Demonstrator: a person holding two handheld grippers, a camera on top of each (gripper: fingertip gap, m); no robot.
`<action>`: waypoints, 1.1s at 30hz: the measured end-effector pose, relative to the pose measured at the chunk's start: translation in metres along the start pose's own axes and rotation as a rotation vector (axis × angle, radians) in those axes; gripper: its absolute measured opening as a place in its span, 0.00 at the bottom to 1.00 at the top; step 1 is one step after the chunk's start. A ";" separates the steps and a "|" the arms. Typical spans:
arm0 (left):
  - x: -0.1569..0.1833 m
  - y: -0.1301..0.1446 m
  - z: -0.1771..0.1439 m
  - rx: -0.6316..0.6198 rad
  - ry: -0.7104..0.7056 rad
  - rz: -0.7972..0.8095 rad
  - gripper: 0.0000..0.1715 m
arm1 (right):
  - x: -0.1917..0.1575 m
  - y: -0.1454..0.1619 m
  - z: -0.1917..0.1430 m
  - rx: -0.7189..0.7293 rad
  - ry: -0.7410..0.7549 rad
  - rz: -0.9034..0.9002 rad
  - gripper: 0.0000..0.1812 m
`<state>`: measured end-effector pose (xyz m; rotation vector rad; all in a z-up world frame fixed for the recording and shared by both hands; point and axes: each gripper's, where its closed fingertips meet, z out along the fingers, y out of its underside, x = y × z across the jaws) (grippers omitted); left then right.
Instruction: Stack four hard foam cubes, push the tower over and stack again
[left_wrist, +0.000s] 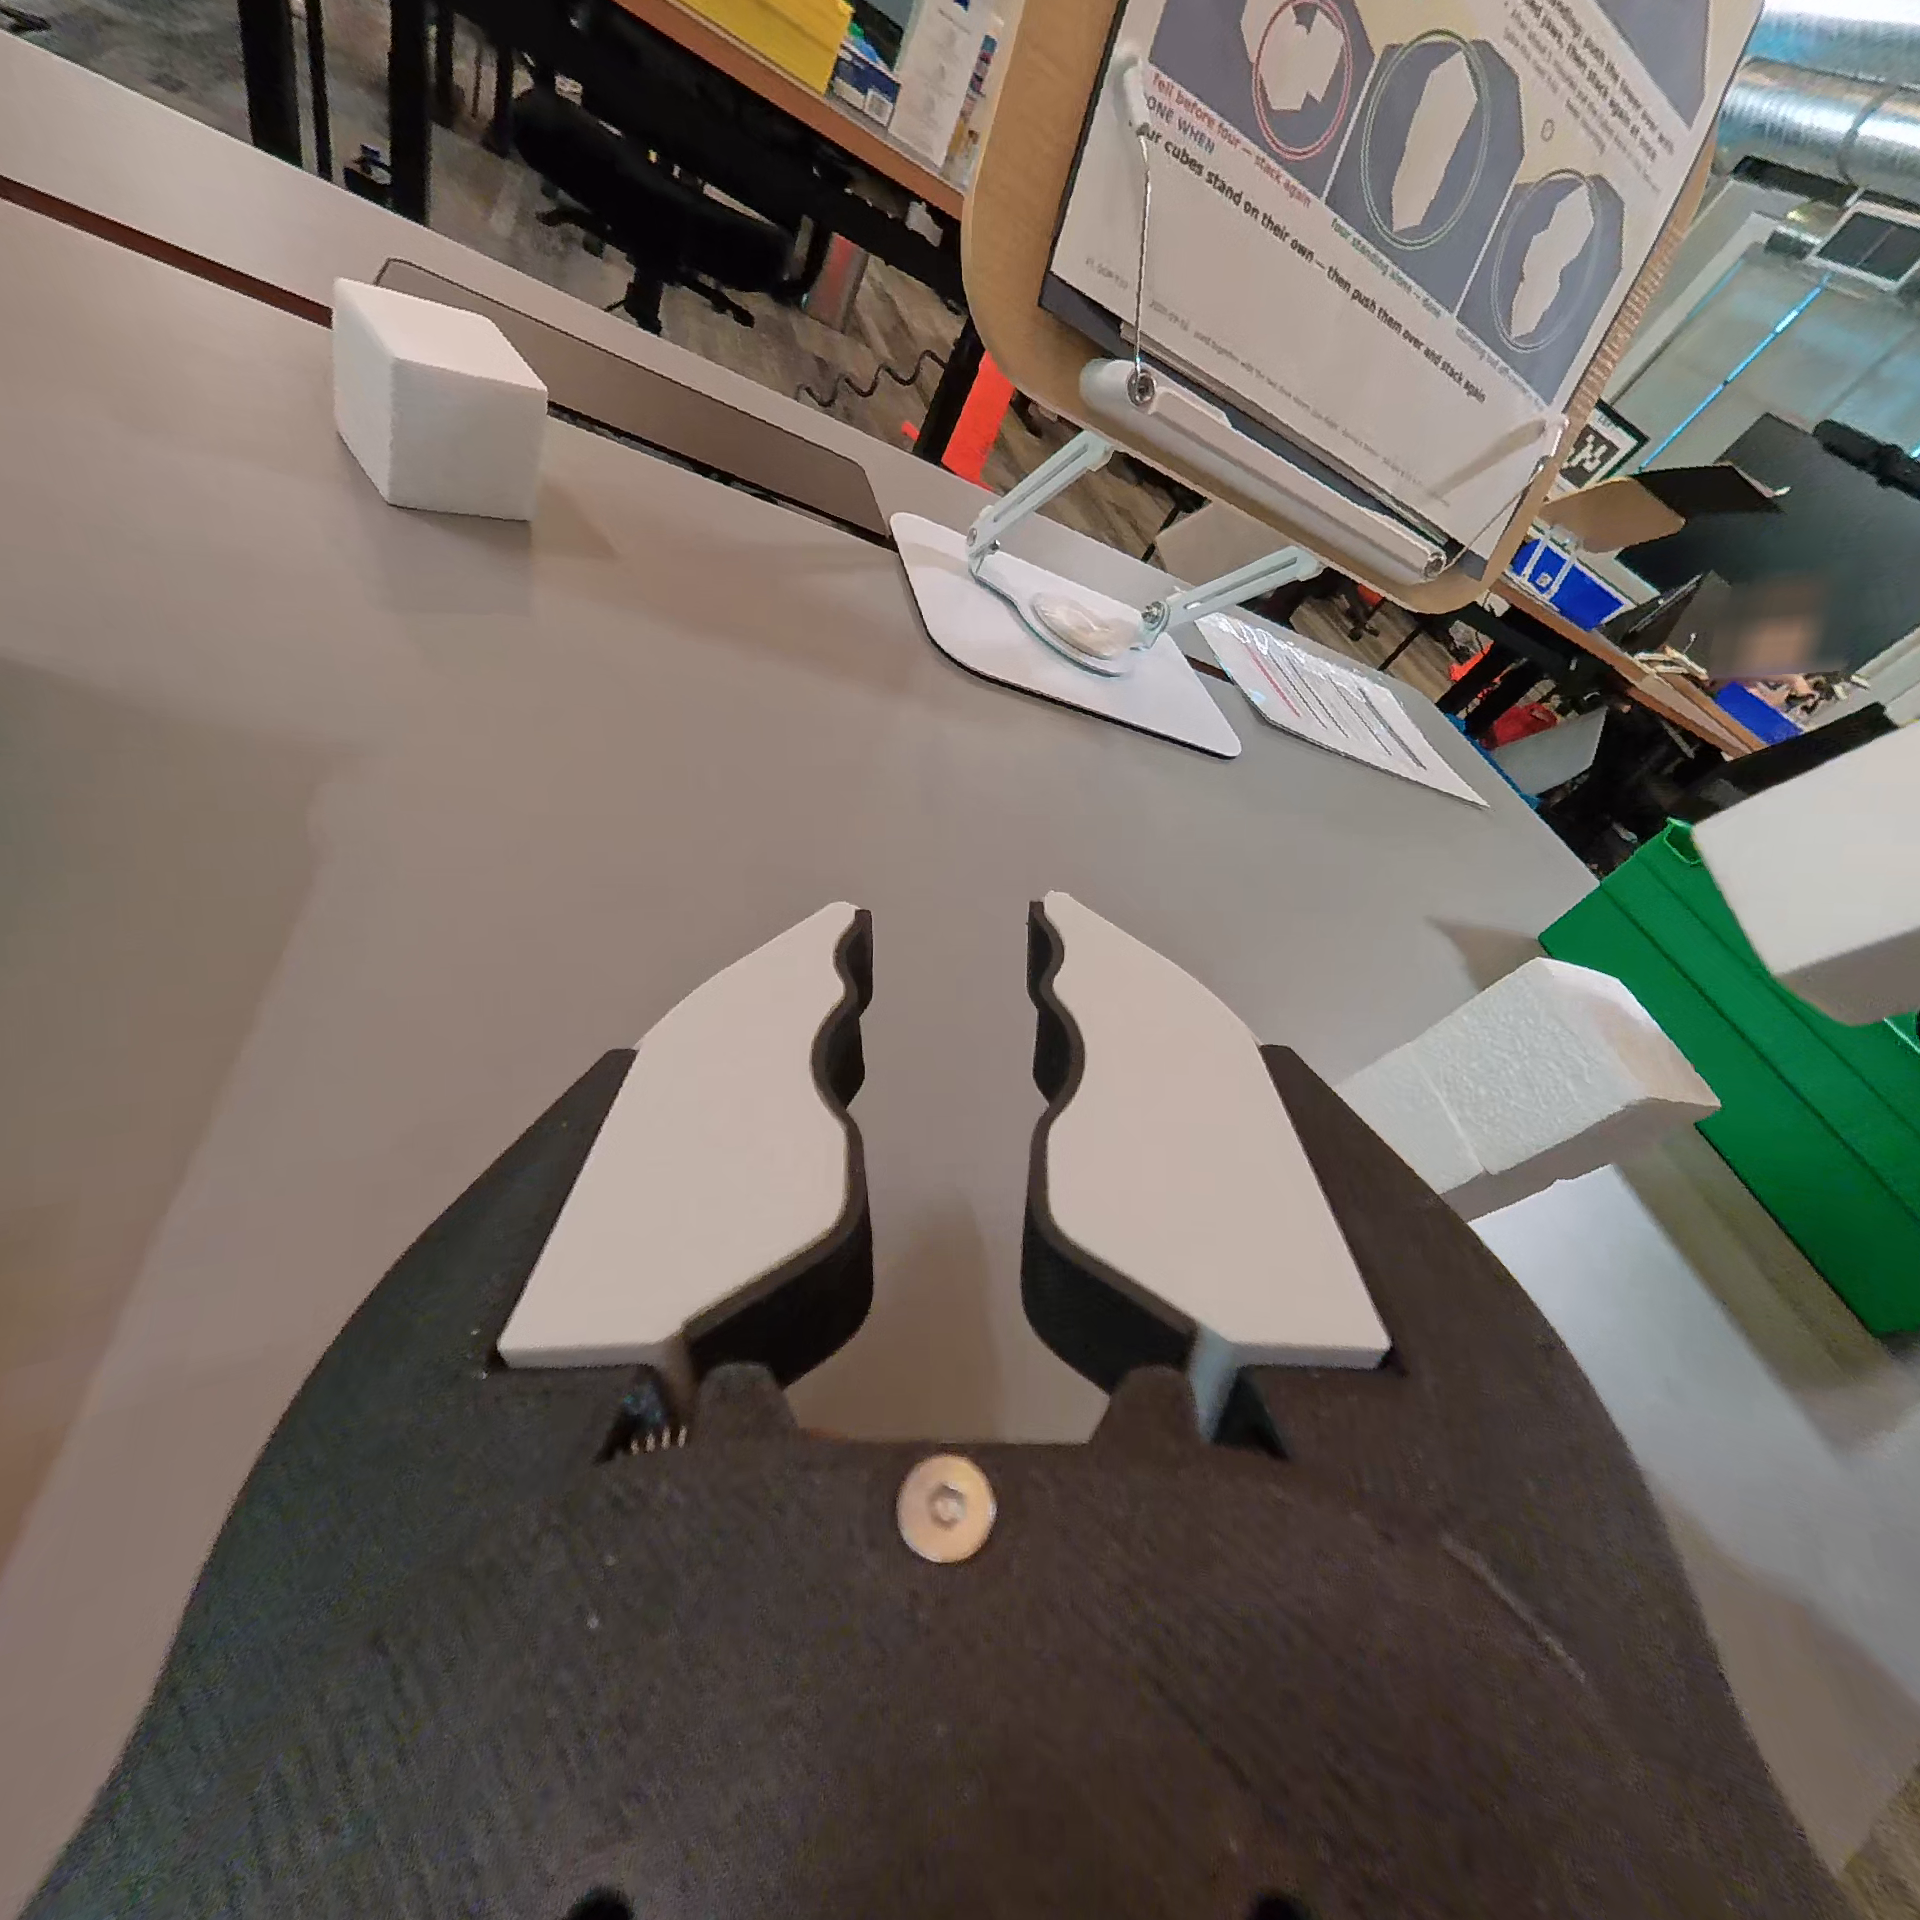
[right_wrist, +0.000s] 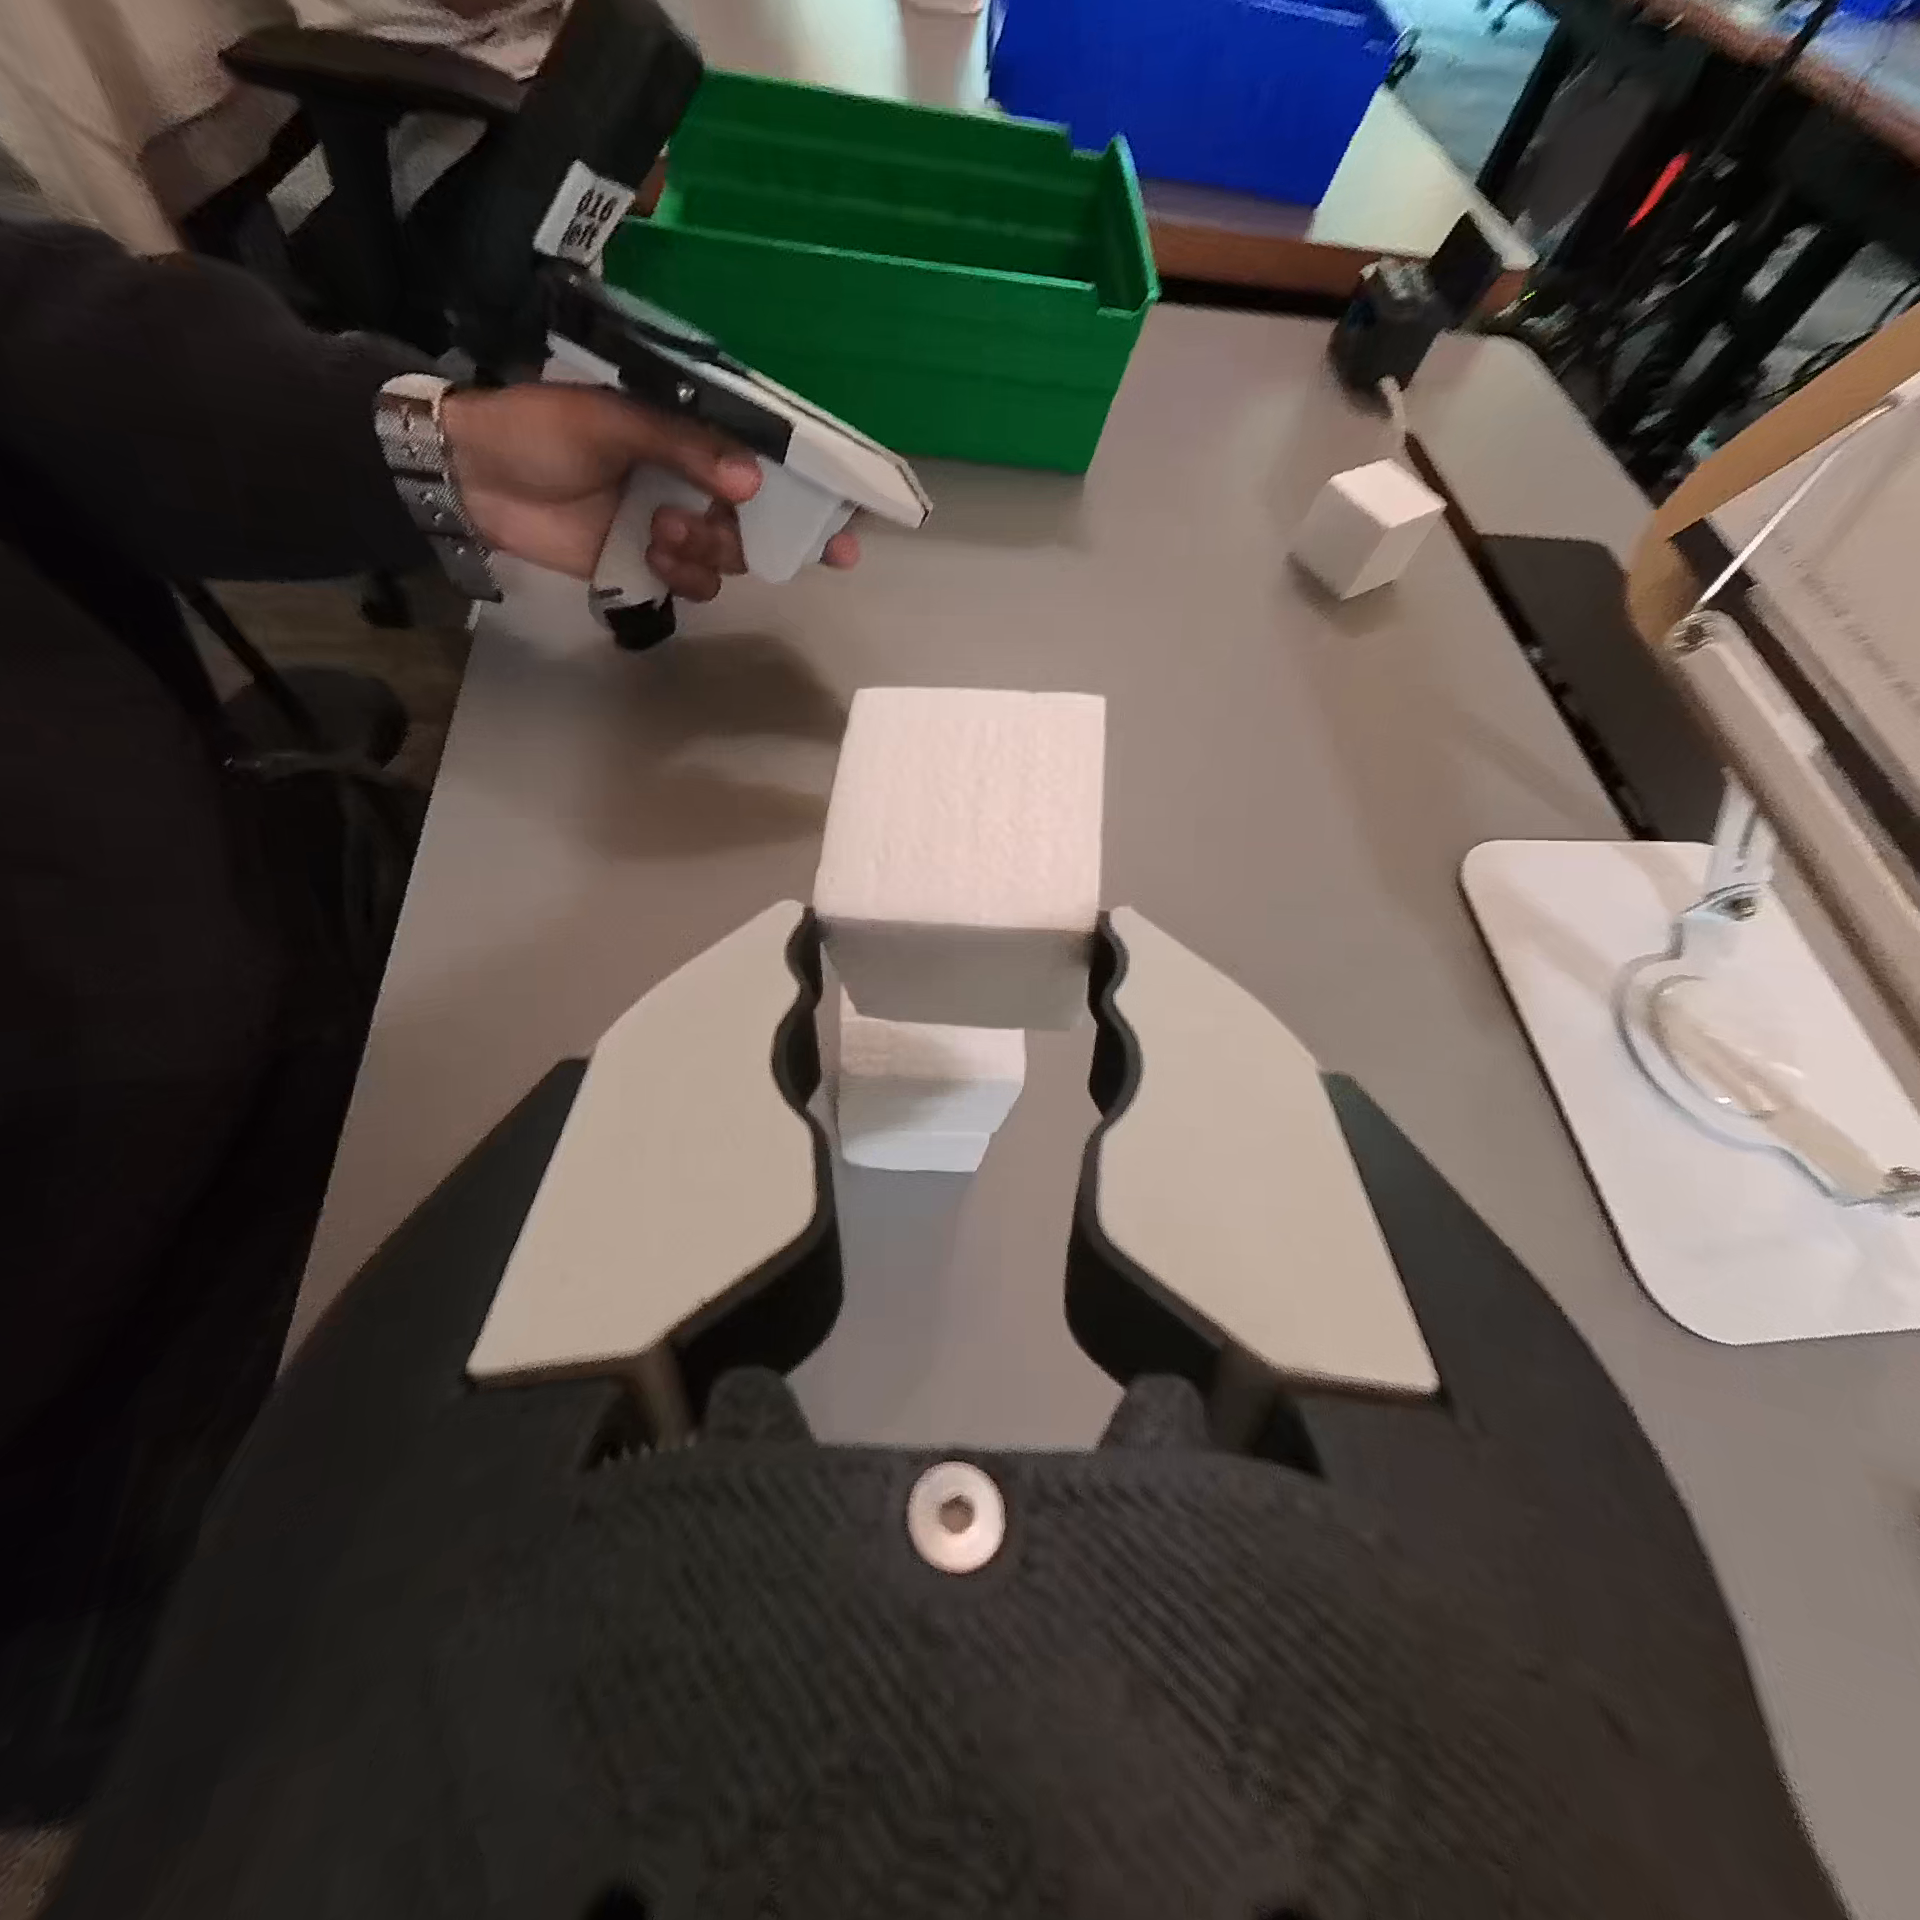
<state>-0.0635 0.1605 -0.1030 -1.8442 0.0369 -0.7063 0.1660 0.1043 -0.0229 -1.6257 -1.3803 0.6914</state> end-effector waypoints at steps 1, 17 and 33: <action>0.000 0.000 0.000 0.000 0.001 -0.004 0.17 | -0.002 0.002 0.001 -0.010 -0.022 0.005 0.28; -0.001 0.003 -0.003 -0.016 0.009 -0.016 0.17 | -0.009 0.022 0.013 -0.060 -0.151 0.029 0.28; -0.006 0.002 -0.009 -0.012 -0.005 -0.017 0.17 | -0.006 0.028 0.016 -0.067 -0.183 0.048 0.28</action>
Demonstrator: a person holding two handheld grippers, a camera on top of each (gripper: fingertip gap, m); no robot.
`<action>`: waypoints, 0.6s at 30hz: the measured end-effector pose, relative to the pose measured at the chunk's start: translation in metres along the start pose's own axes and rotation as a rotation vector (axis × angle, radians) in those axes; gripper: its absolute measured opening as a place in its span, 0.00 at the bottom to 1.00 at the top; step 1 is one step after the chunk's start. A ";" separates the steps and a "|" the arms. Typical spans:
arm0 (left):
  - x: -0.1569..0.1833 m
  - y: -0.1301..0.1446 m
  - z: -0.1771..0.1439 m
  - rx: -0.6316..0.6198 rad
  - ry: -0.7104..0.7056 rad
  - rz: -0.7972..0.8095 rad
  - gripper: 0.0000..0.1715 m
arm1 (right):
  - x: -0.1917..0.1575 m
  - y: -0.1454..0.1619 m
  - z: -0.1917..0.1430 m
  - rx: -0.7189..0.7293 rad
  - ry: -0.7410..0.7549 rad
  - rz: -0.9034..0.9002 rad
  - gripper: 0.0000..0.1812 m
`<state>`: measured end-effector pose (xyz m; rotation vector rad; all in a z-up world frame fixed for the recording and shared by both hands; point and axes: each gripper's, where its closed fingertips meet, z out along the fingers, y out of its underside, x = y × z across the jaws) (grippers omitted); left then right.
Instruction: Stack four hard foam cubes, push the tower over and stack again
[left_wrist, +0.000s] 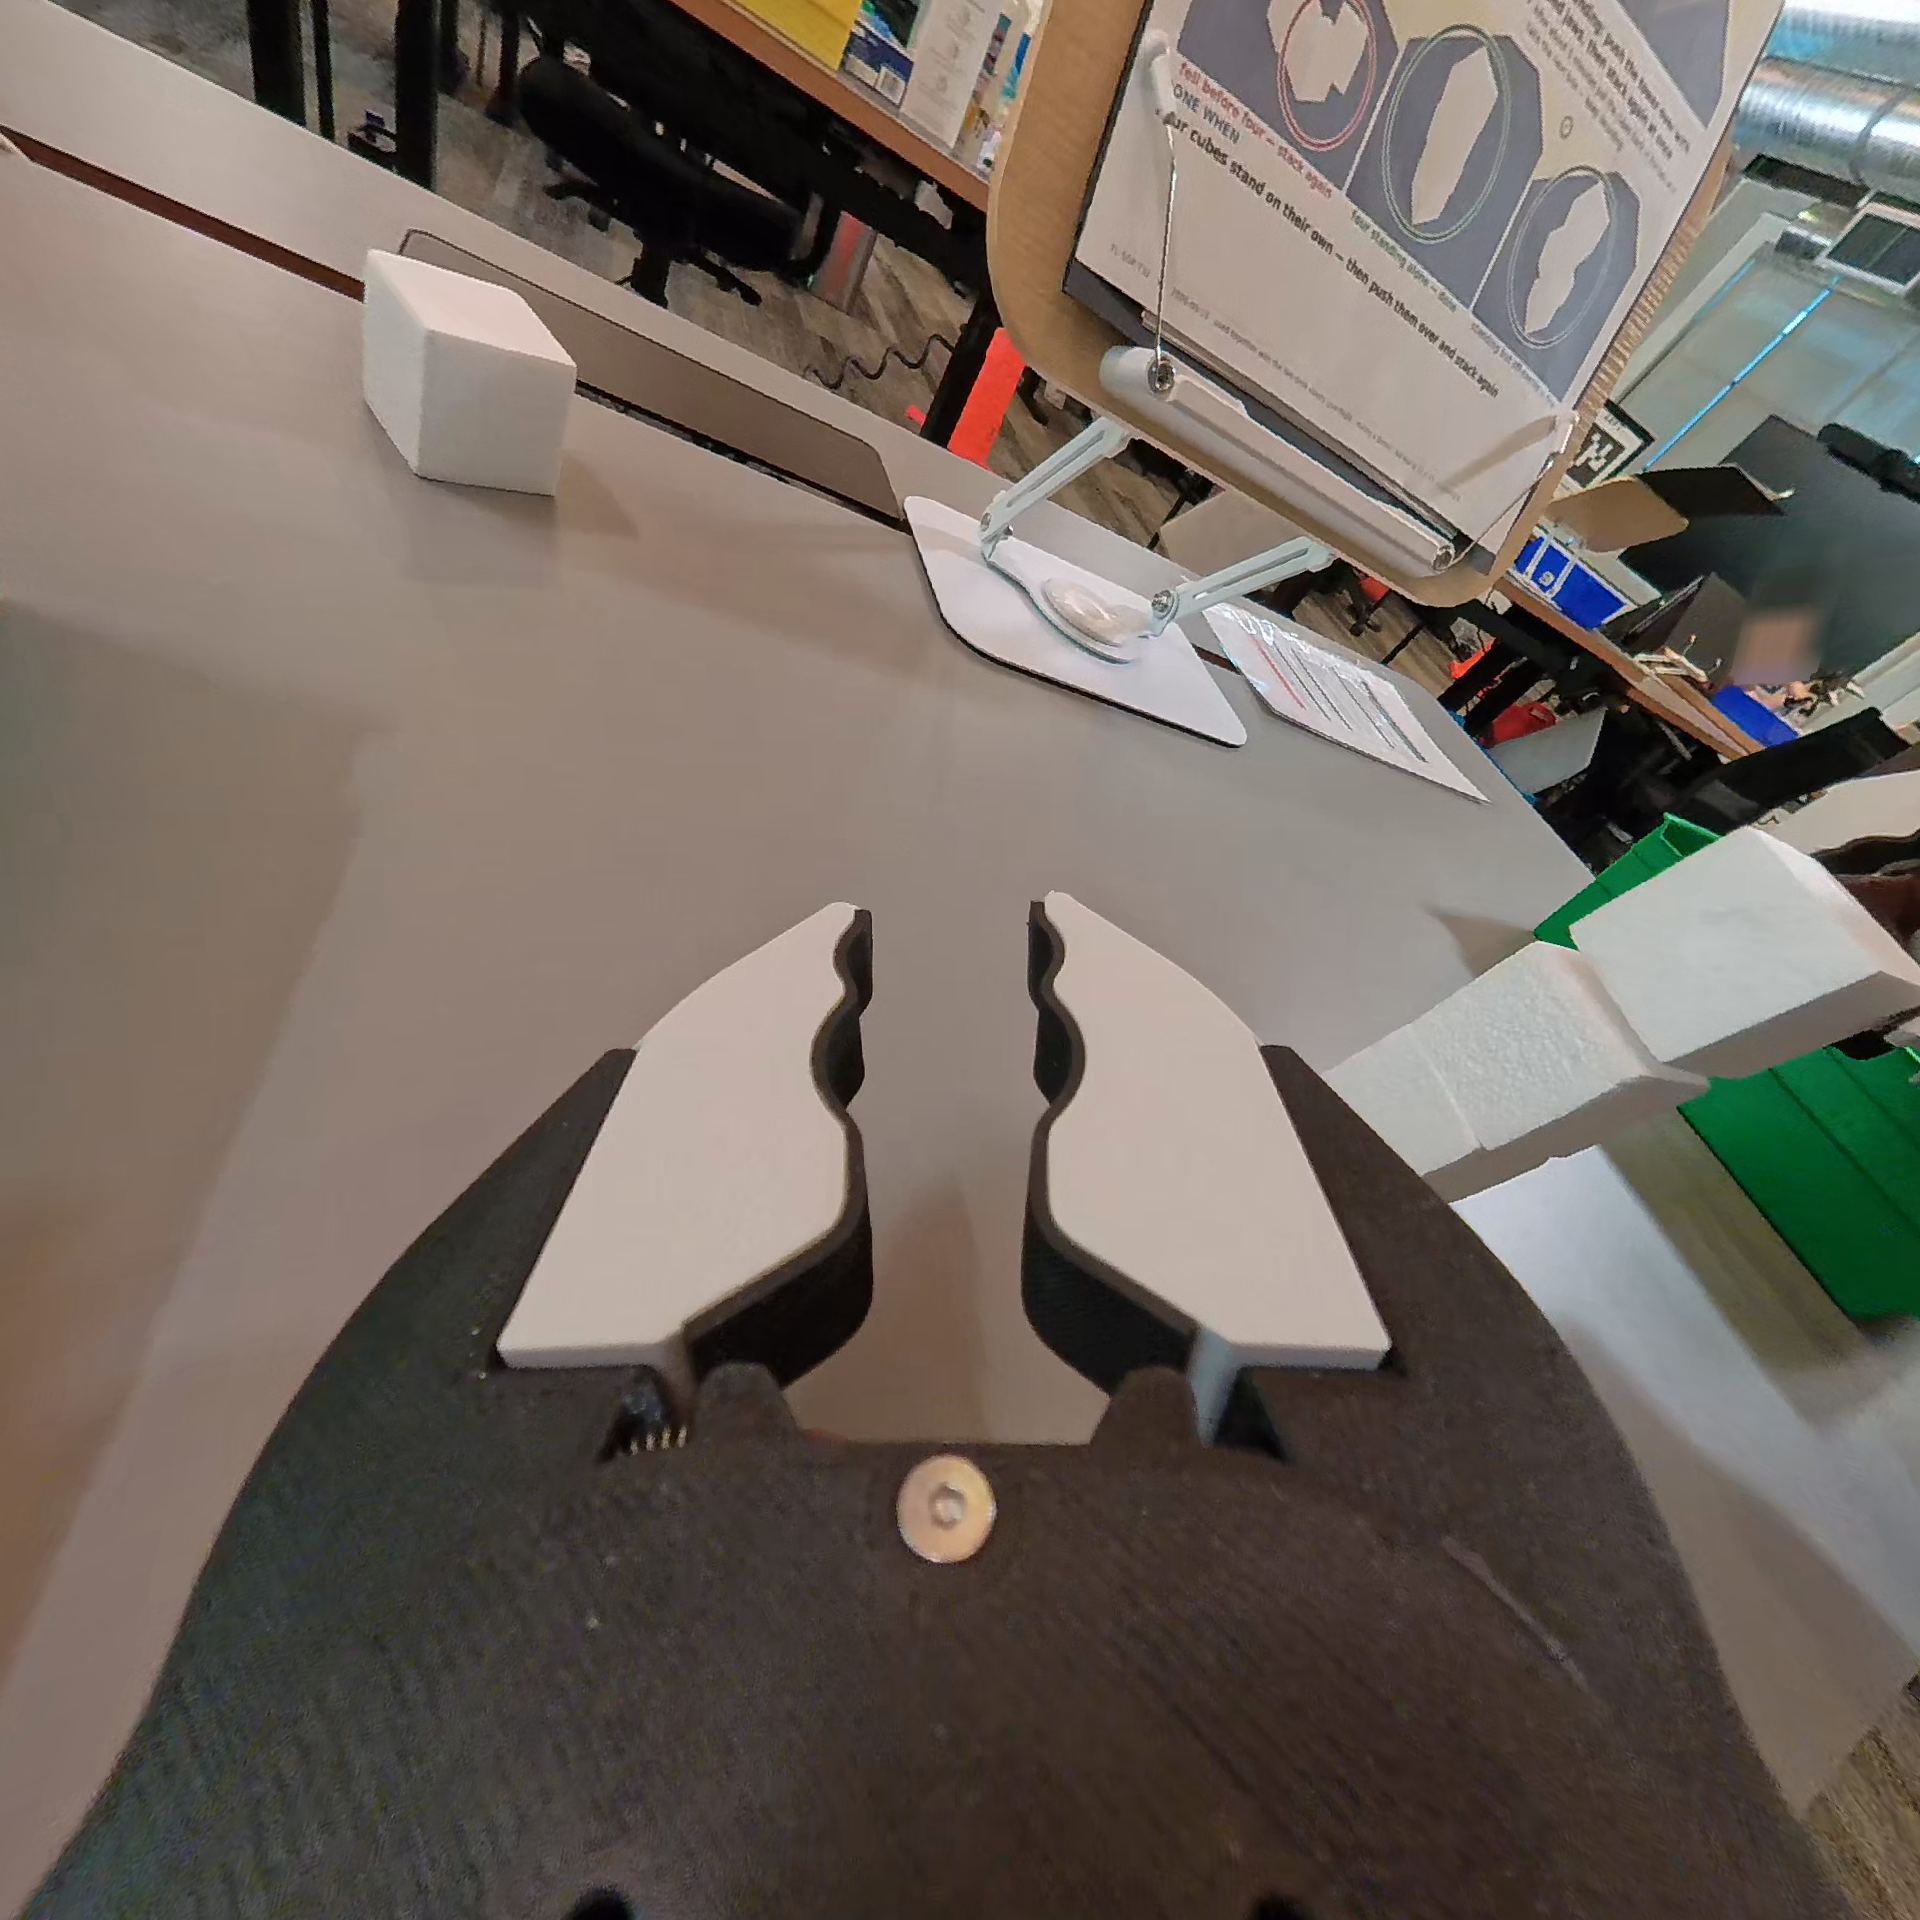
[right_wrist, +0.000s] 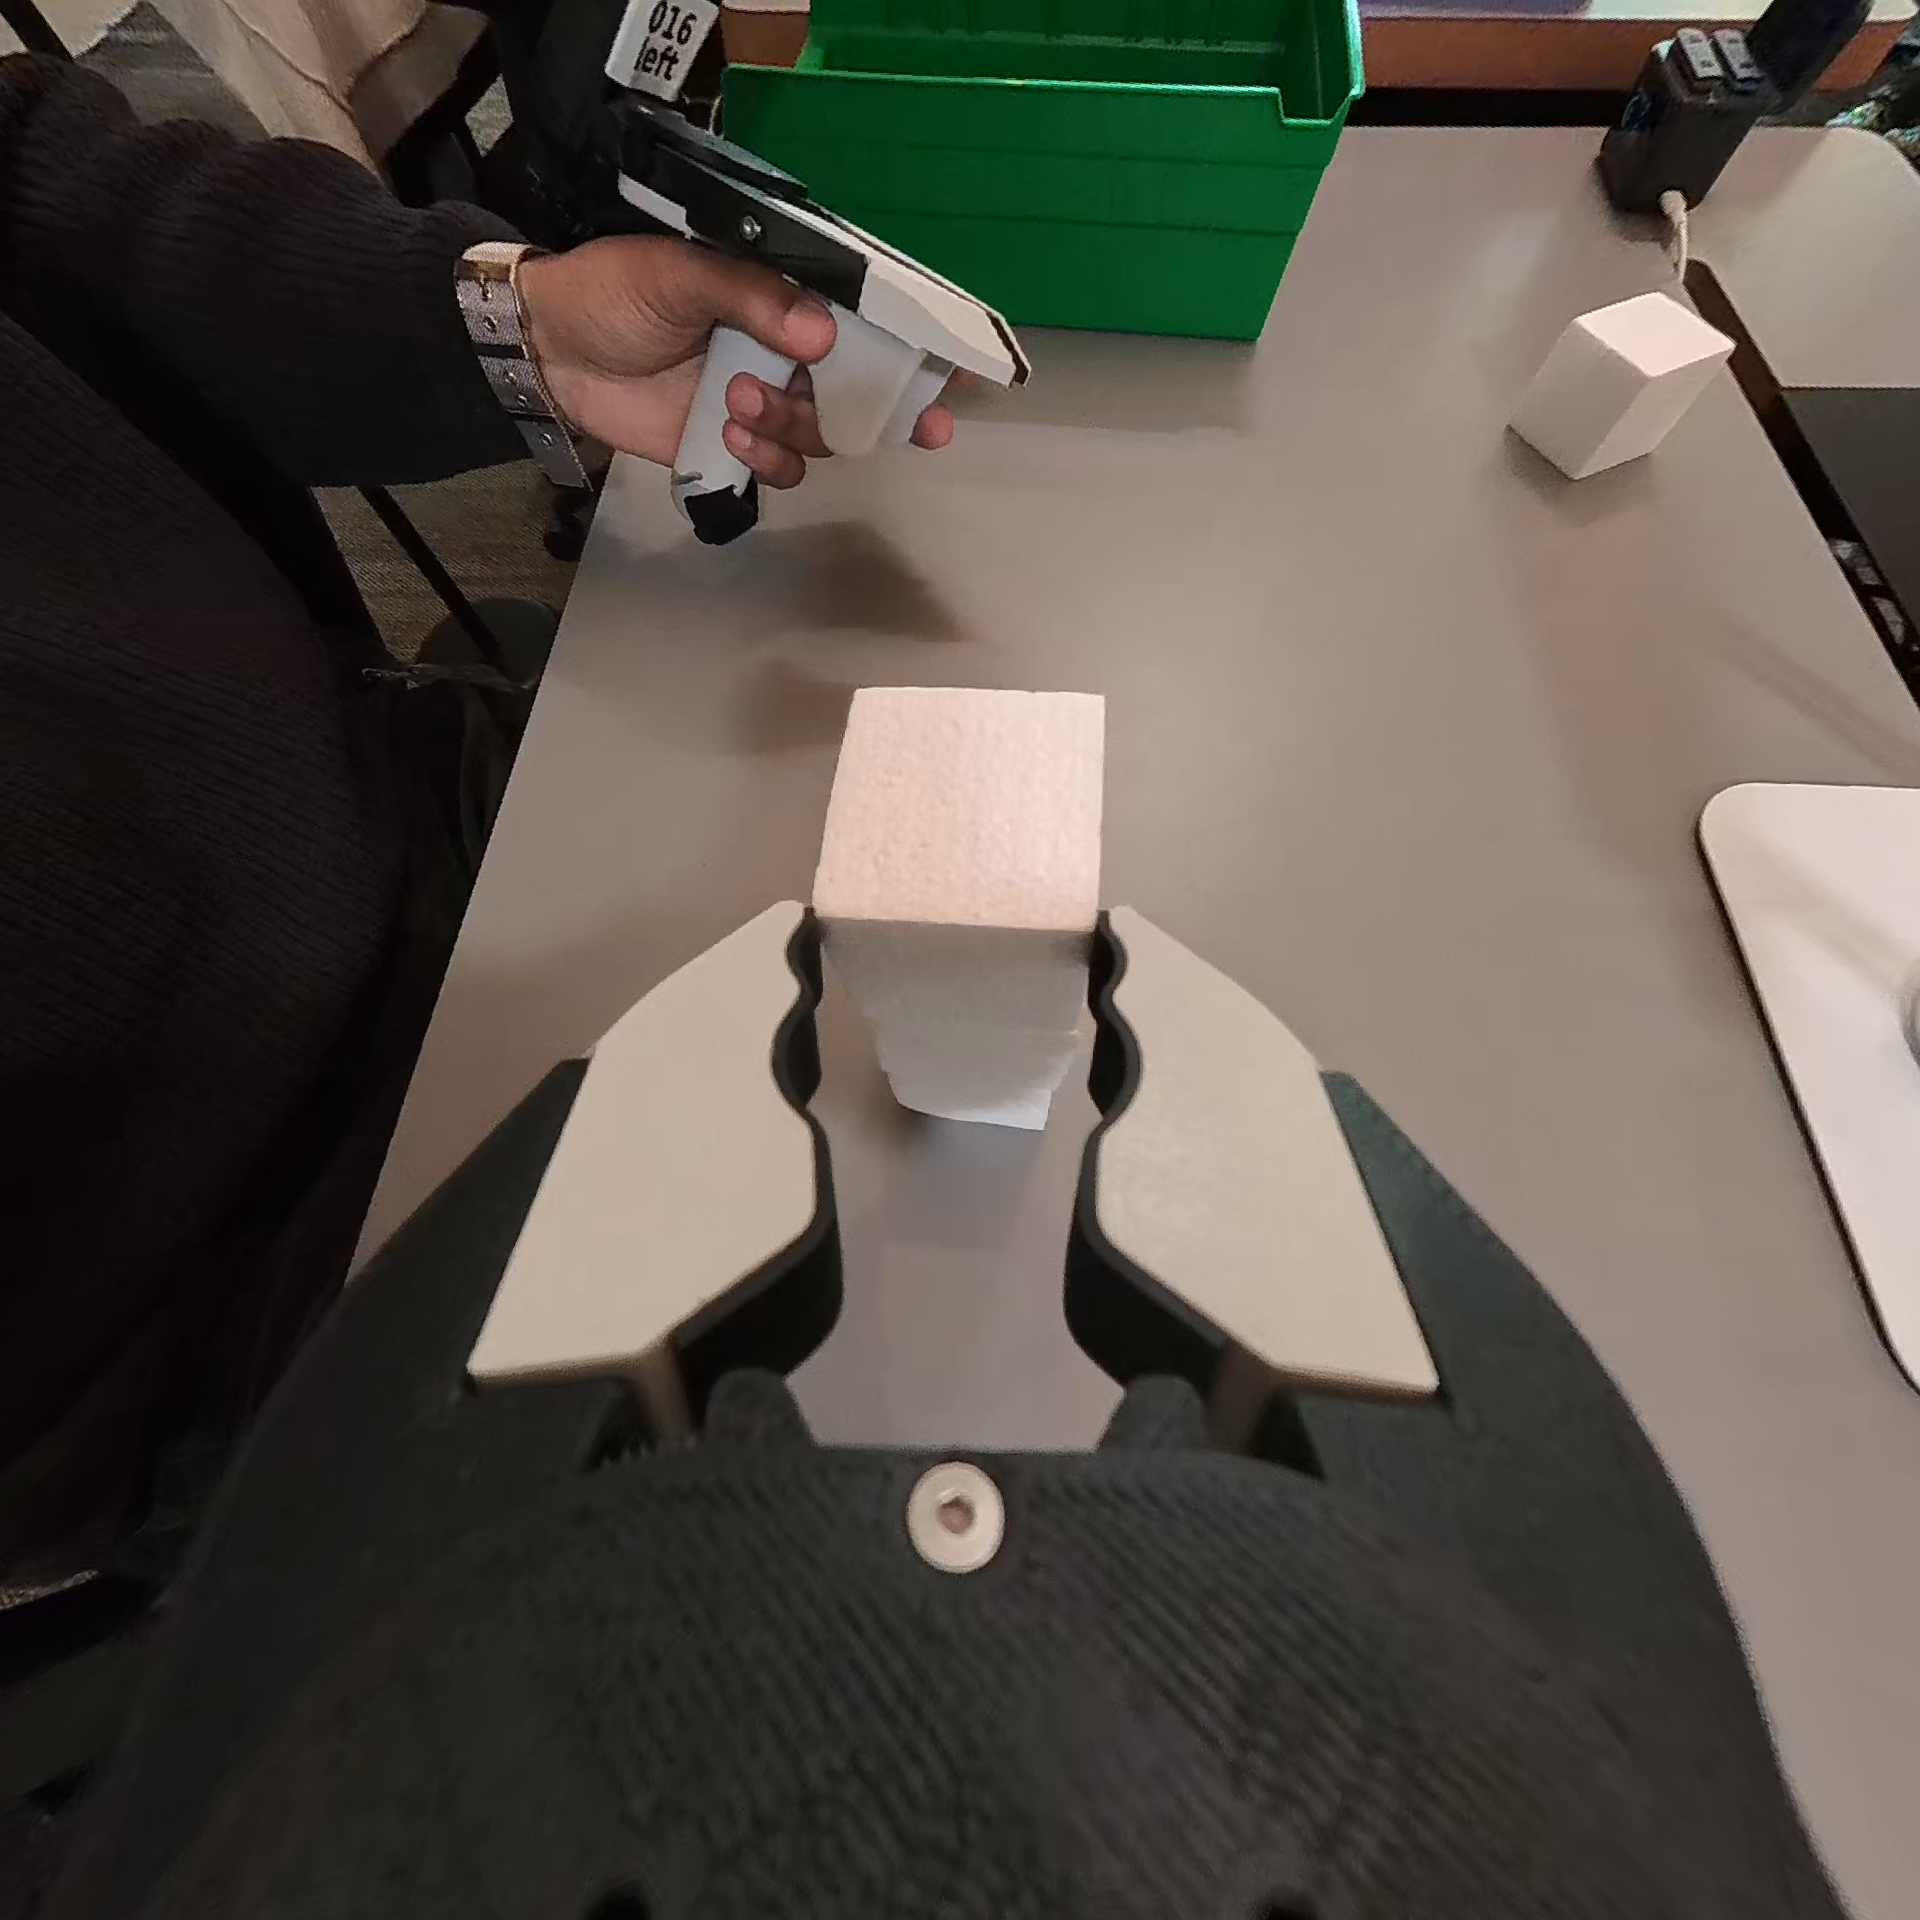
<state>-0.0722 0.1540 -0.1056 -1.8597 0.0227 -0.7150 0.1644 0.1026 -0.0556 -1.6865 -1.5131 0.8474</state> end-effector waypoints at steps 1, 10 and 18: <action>0.000 0.000 0.000 0.000 -0.001 0.000 0.17 | 0.001 0.000 0.000 0.002 0.000 0.001 0.28; -0.001 0.000 -0.001 -0.002 -0.005 0.003 0.17 | 0.000 0.001 0.002 0.002 -0.009 0.001 0.28; -0.002 0.000 -0.001 -0.003 -0.006 0.002 0.17 | 0.001 0.003 0.003 0.002 -0.018 0.008 0.28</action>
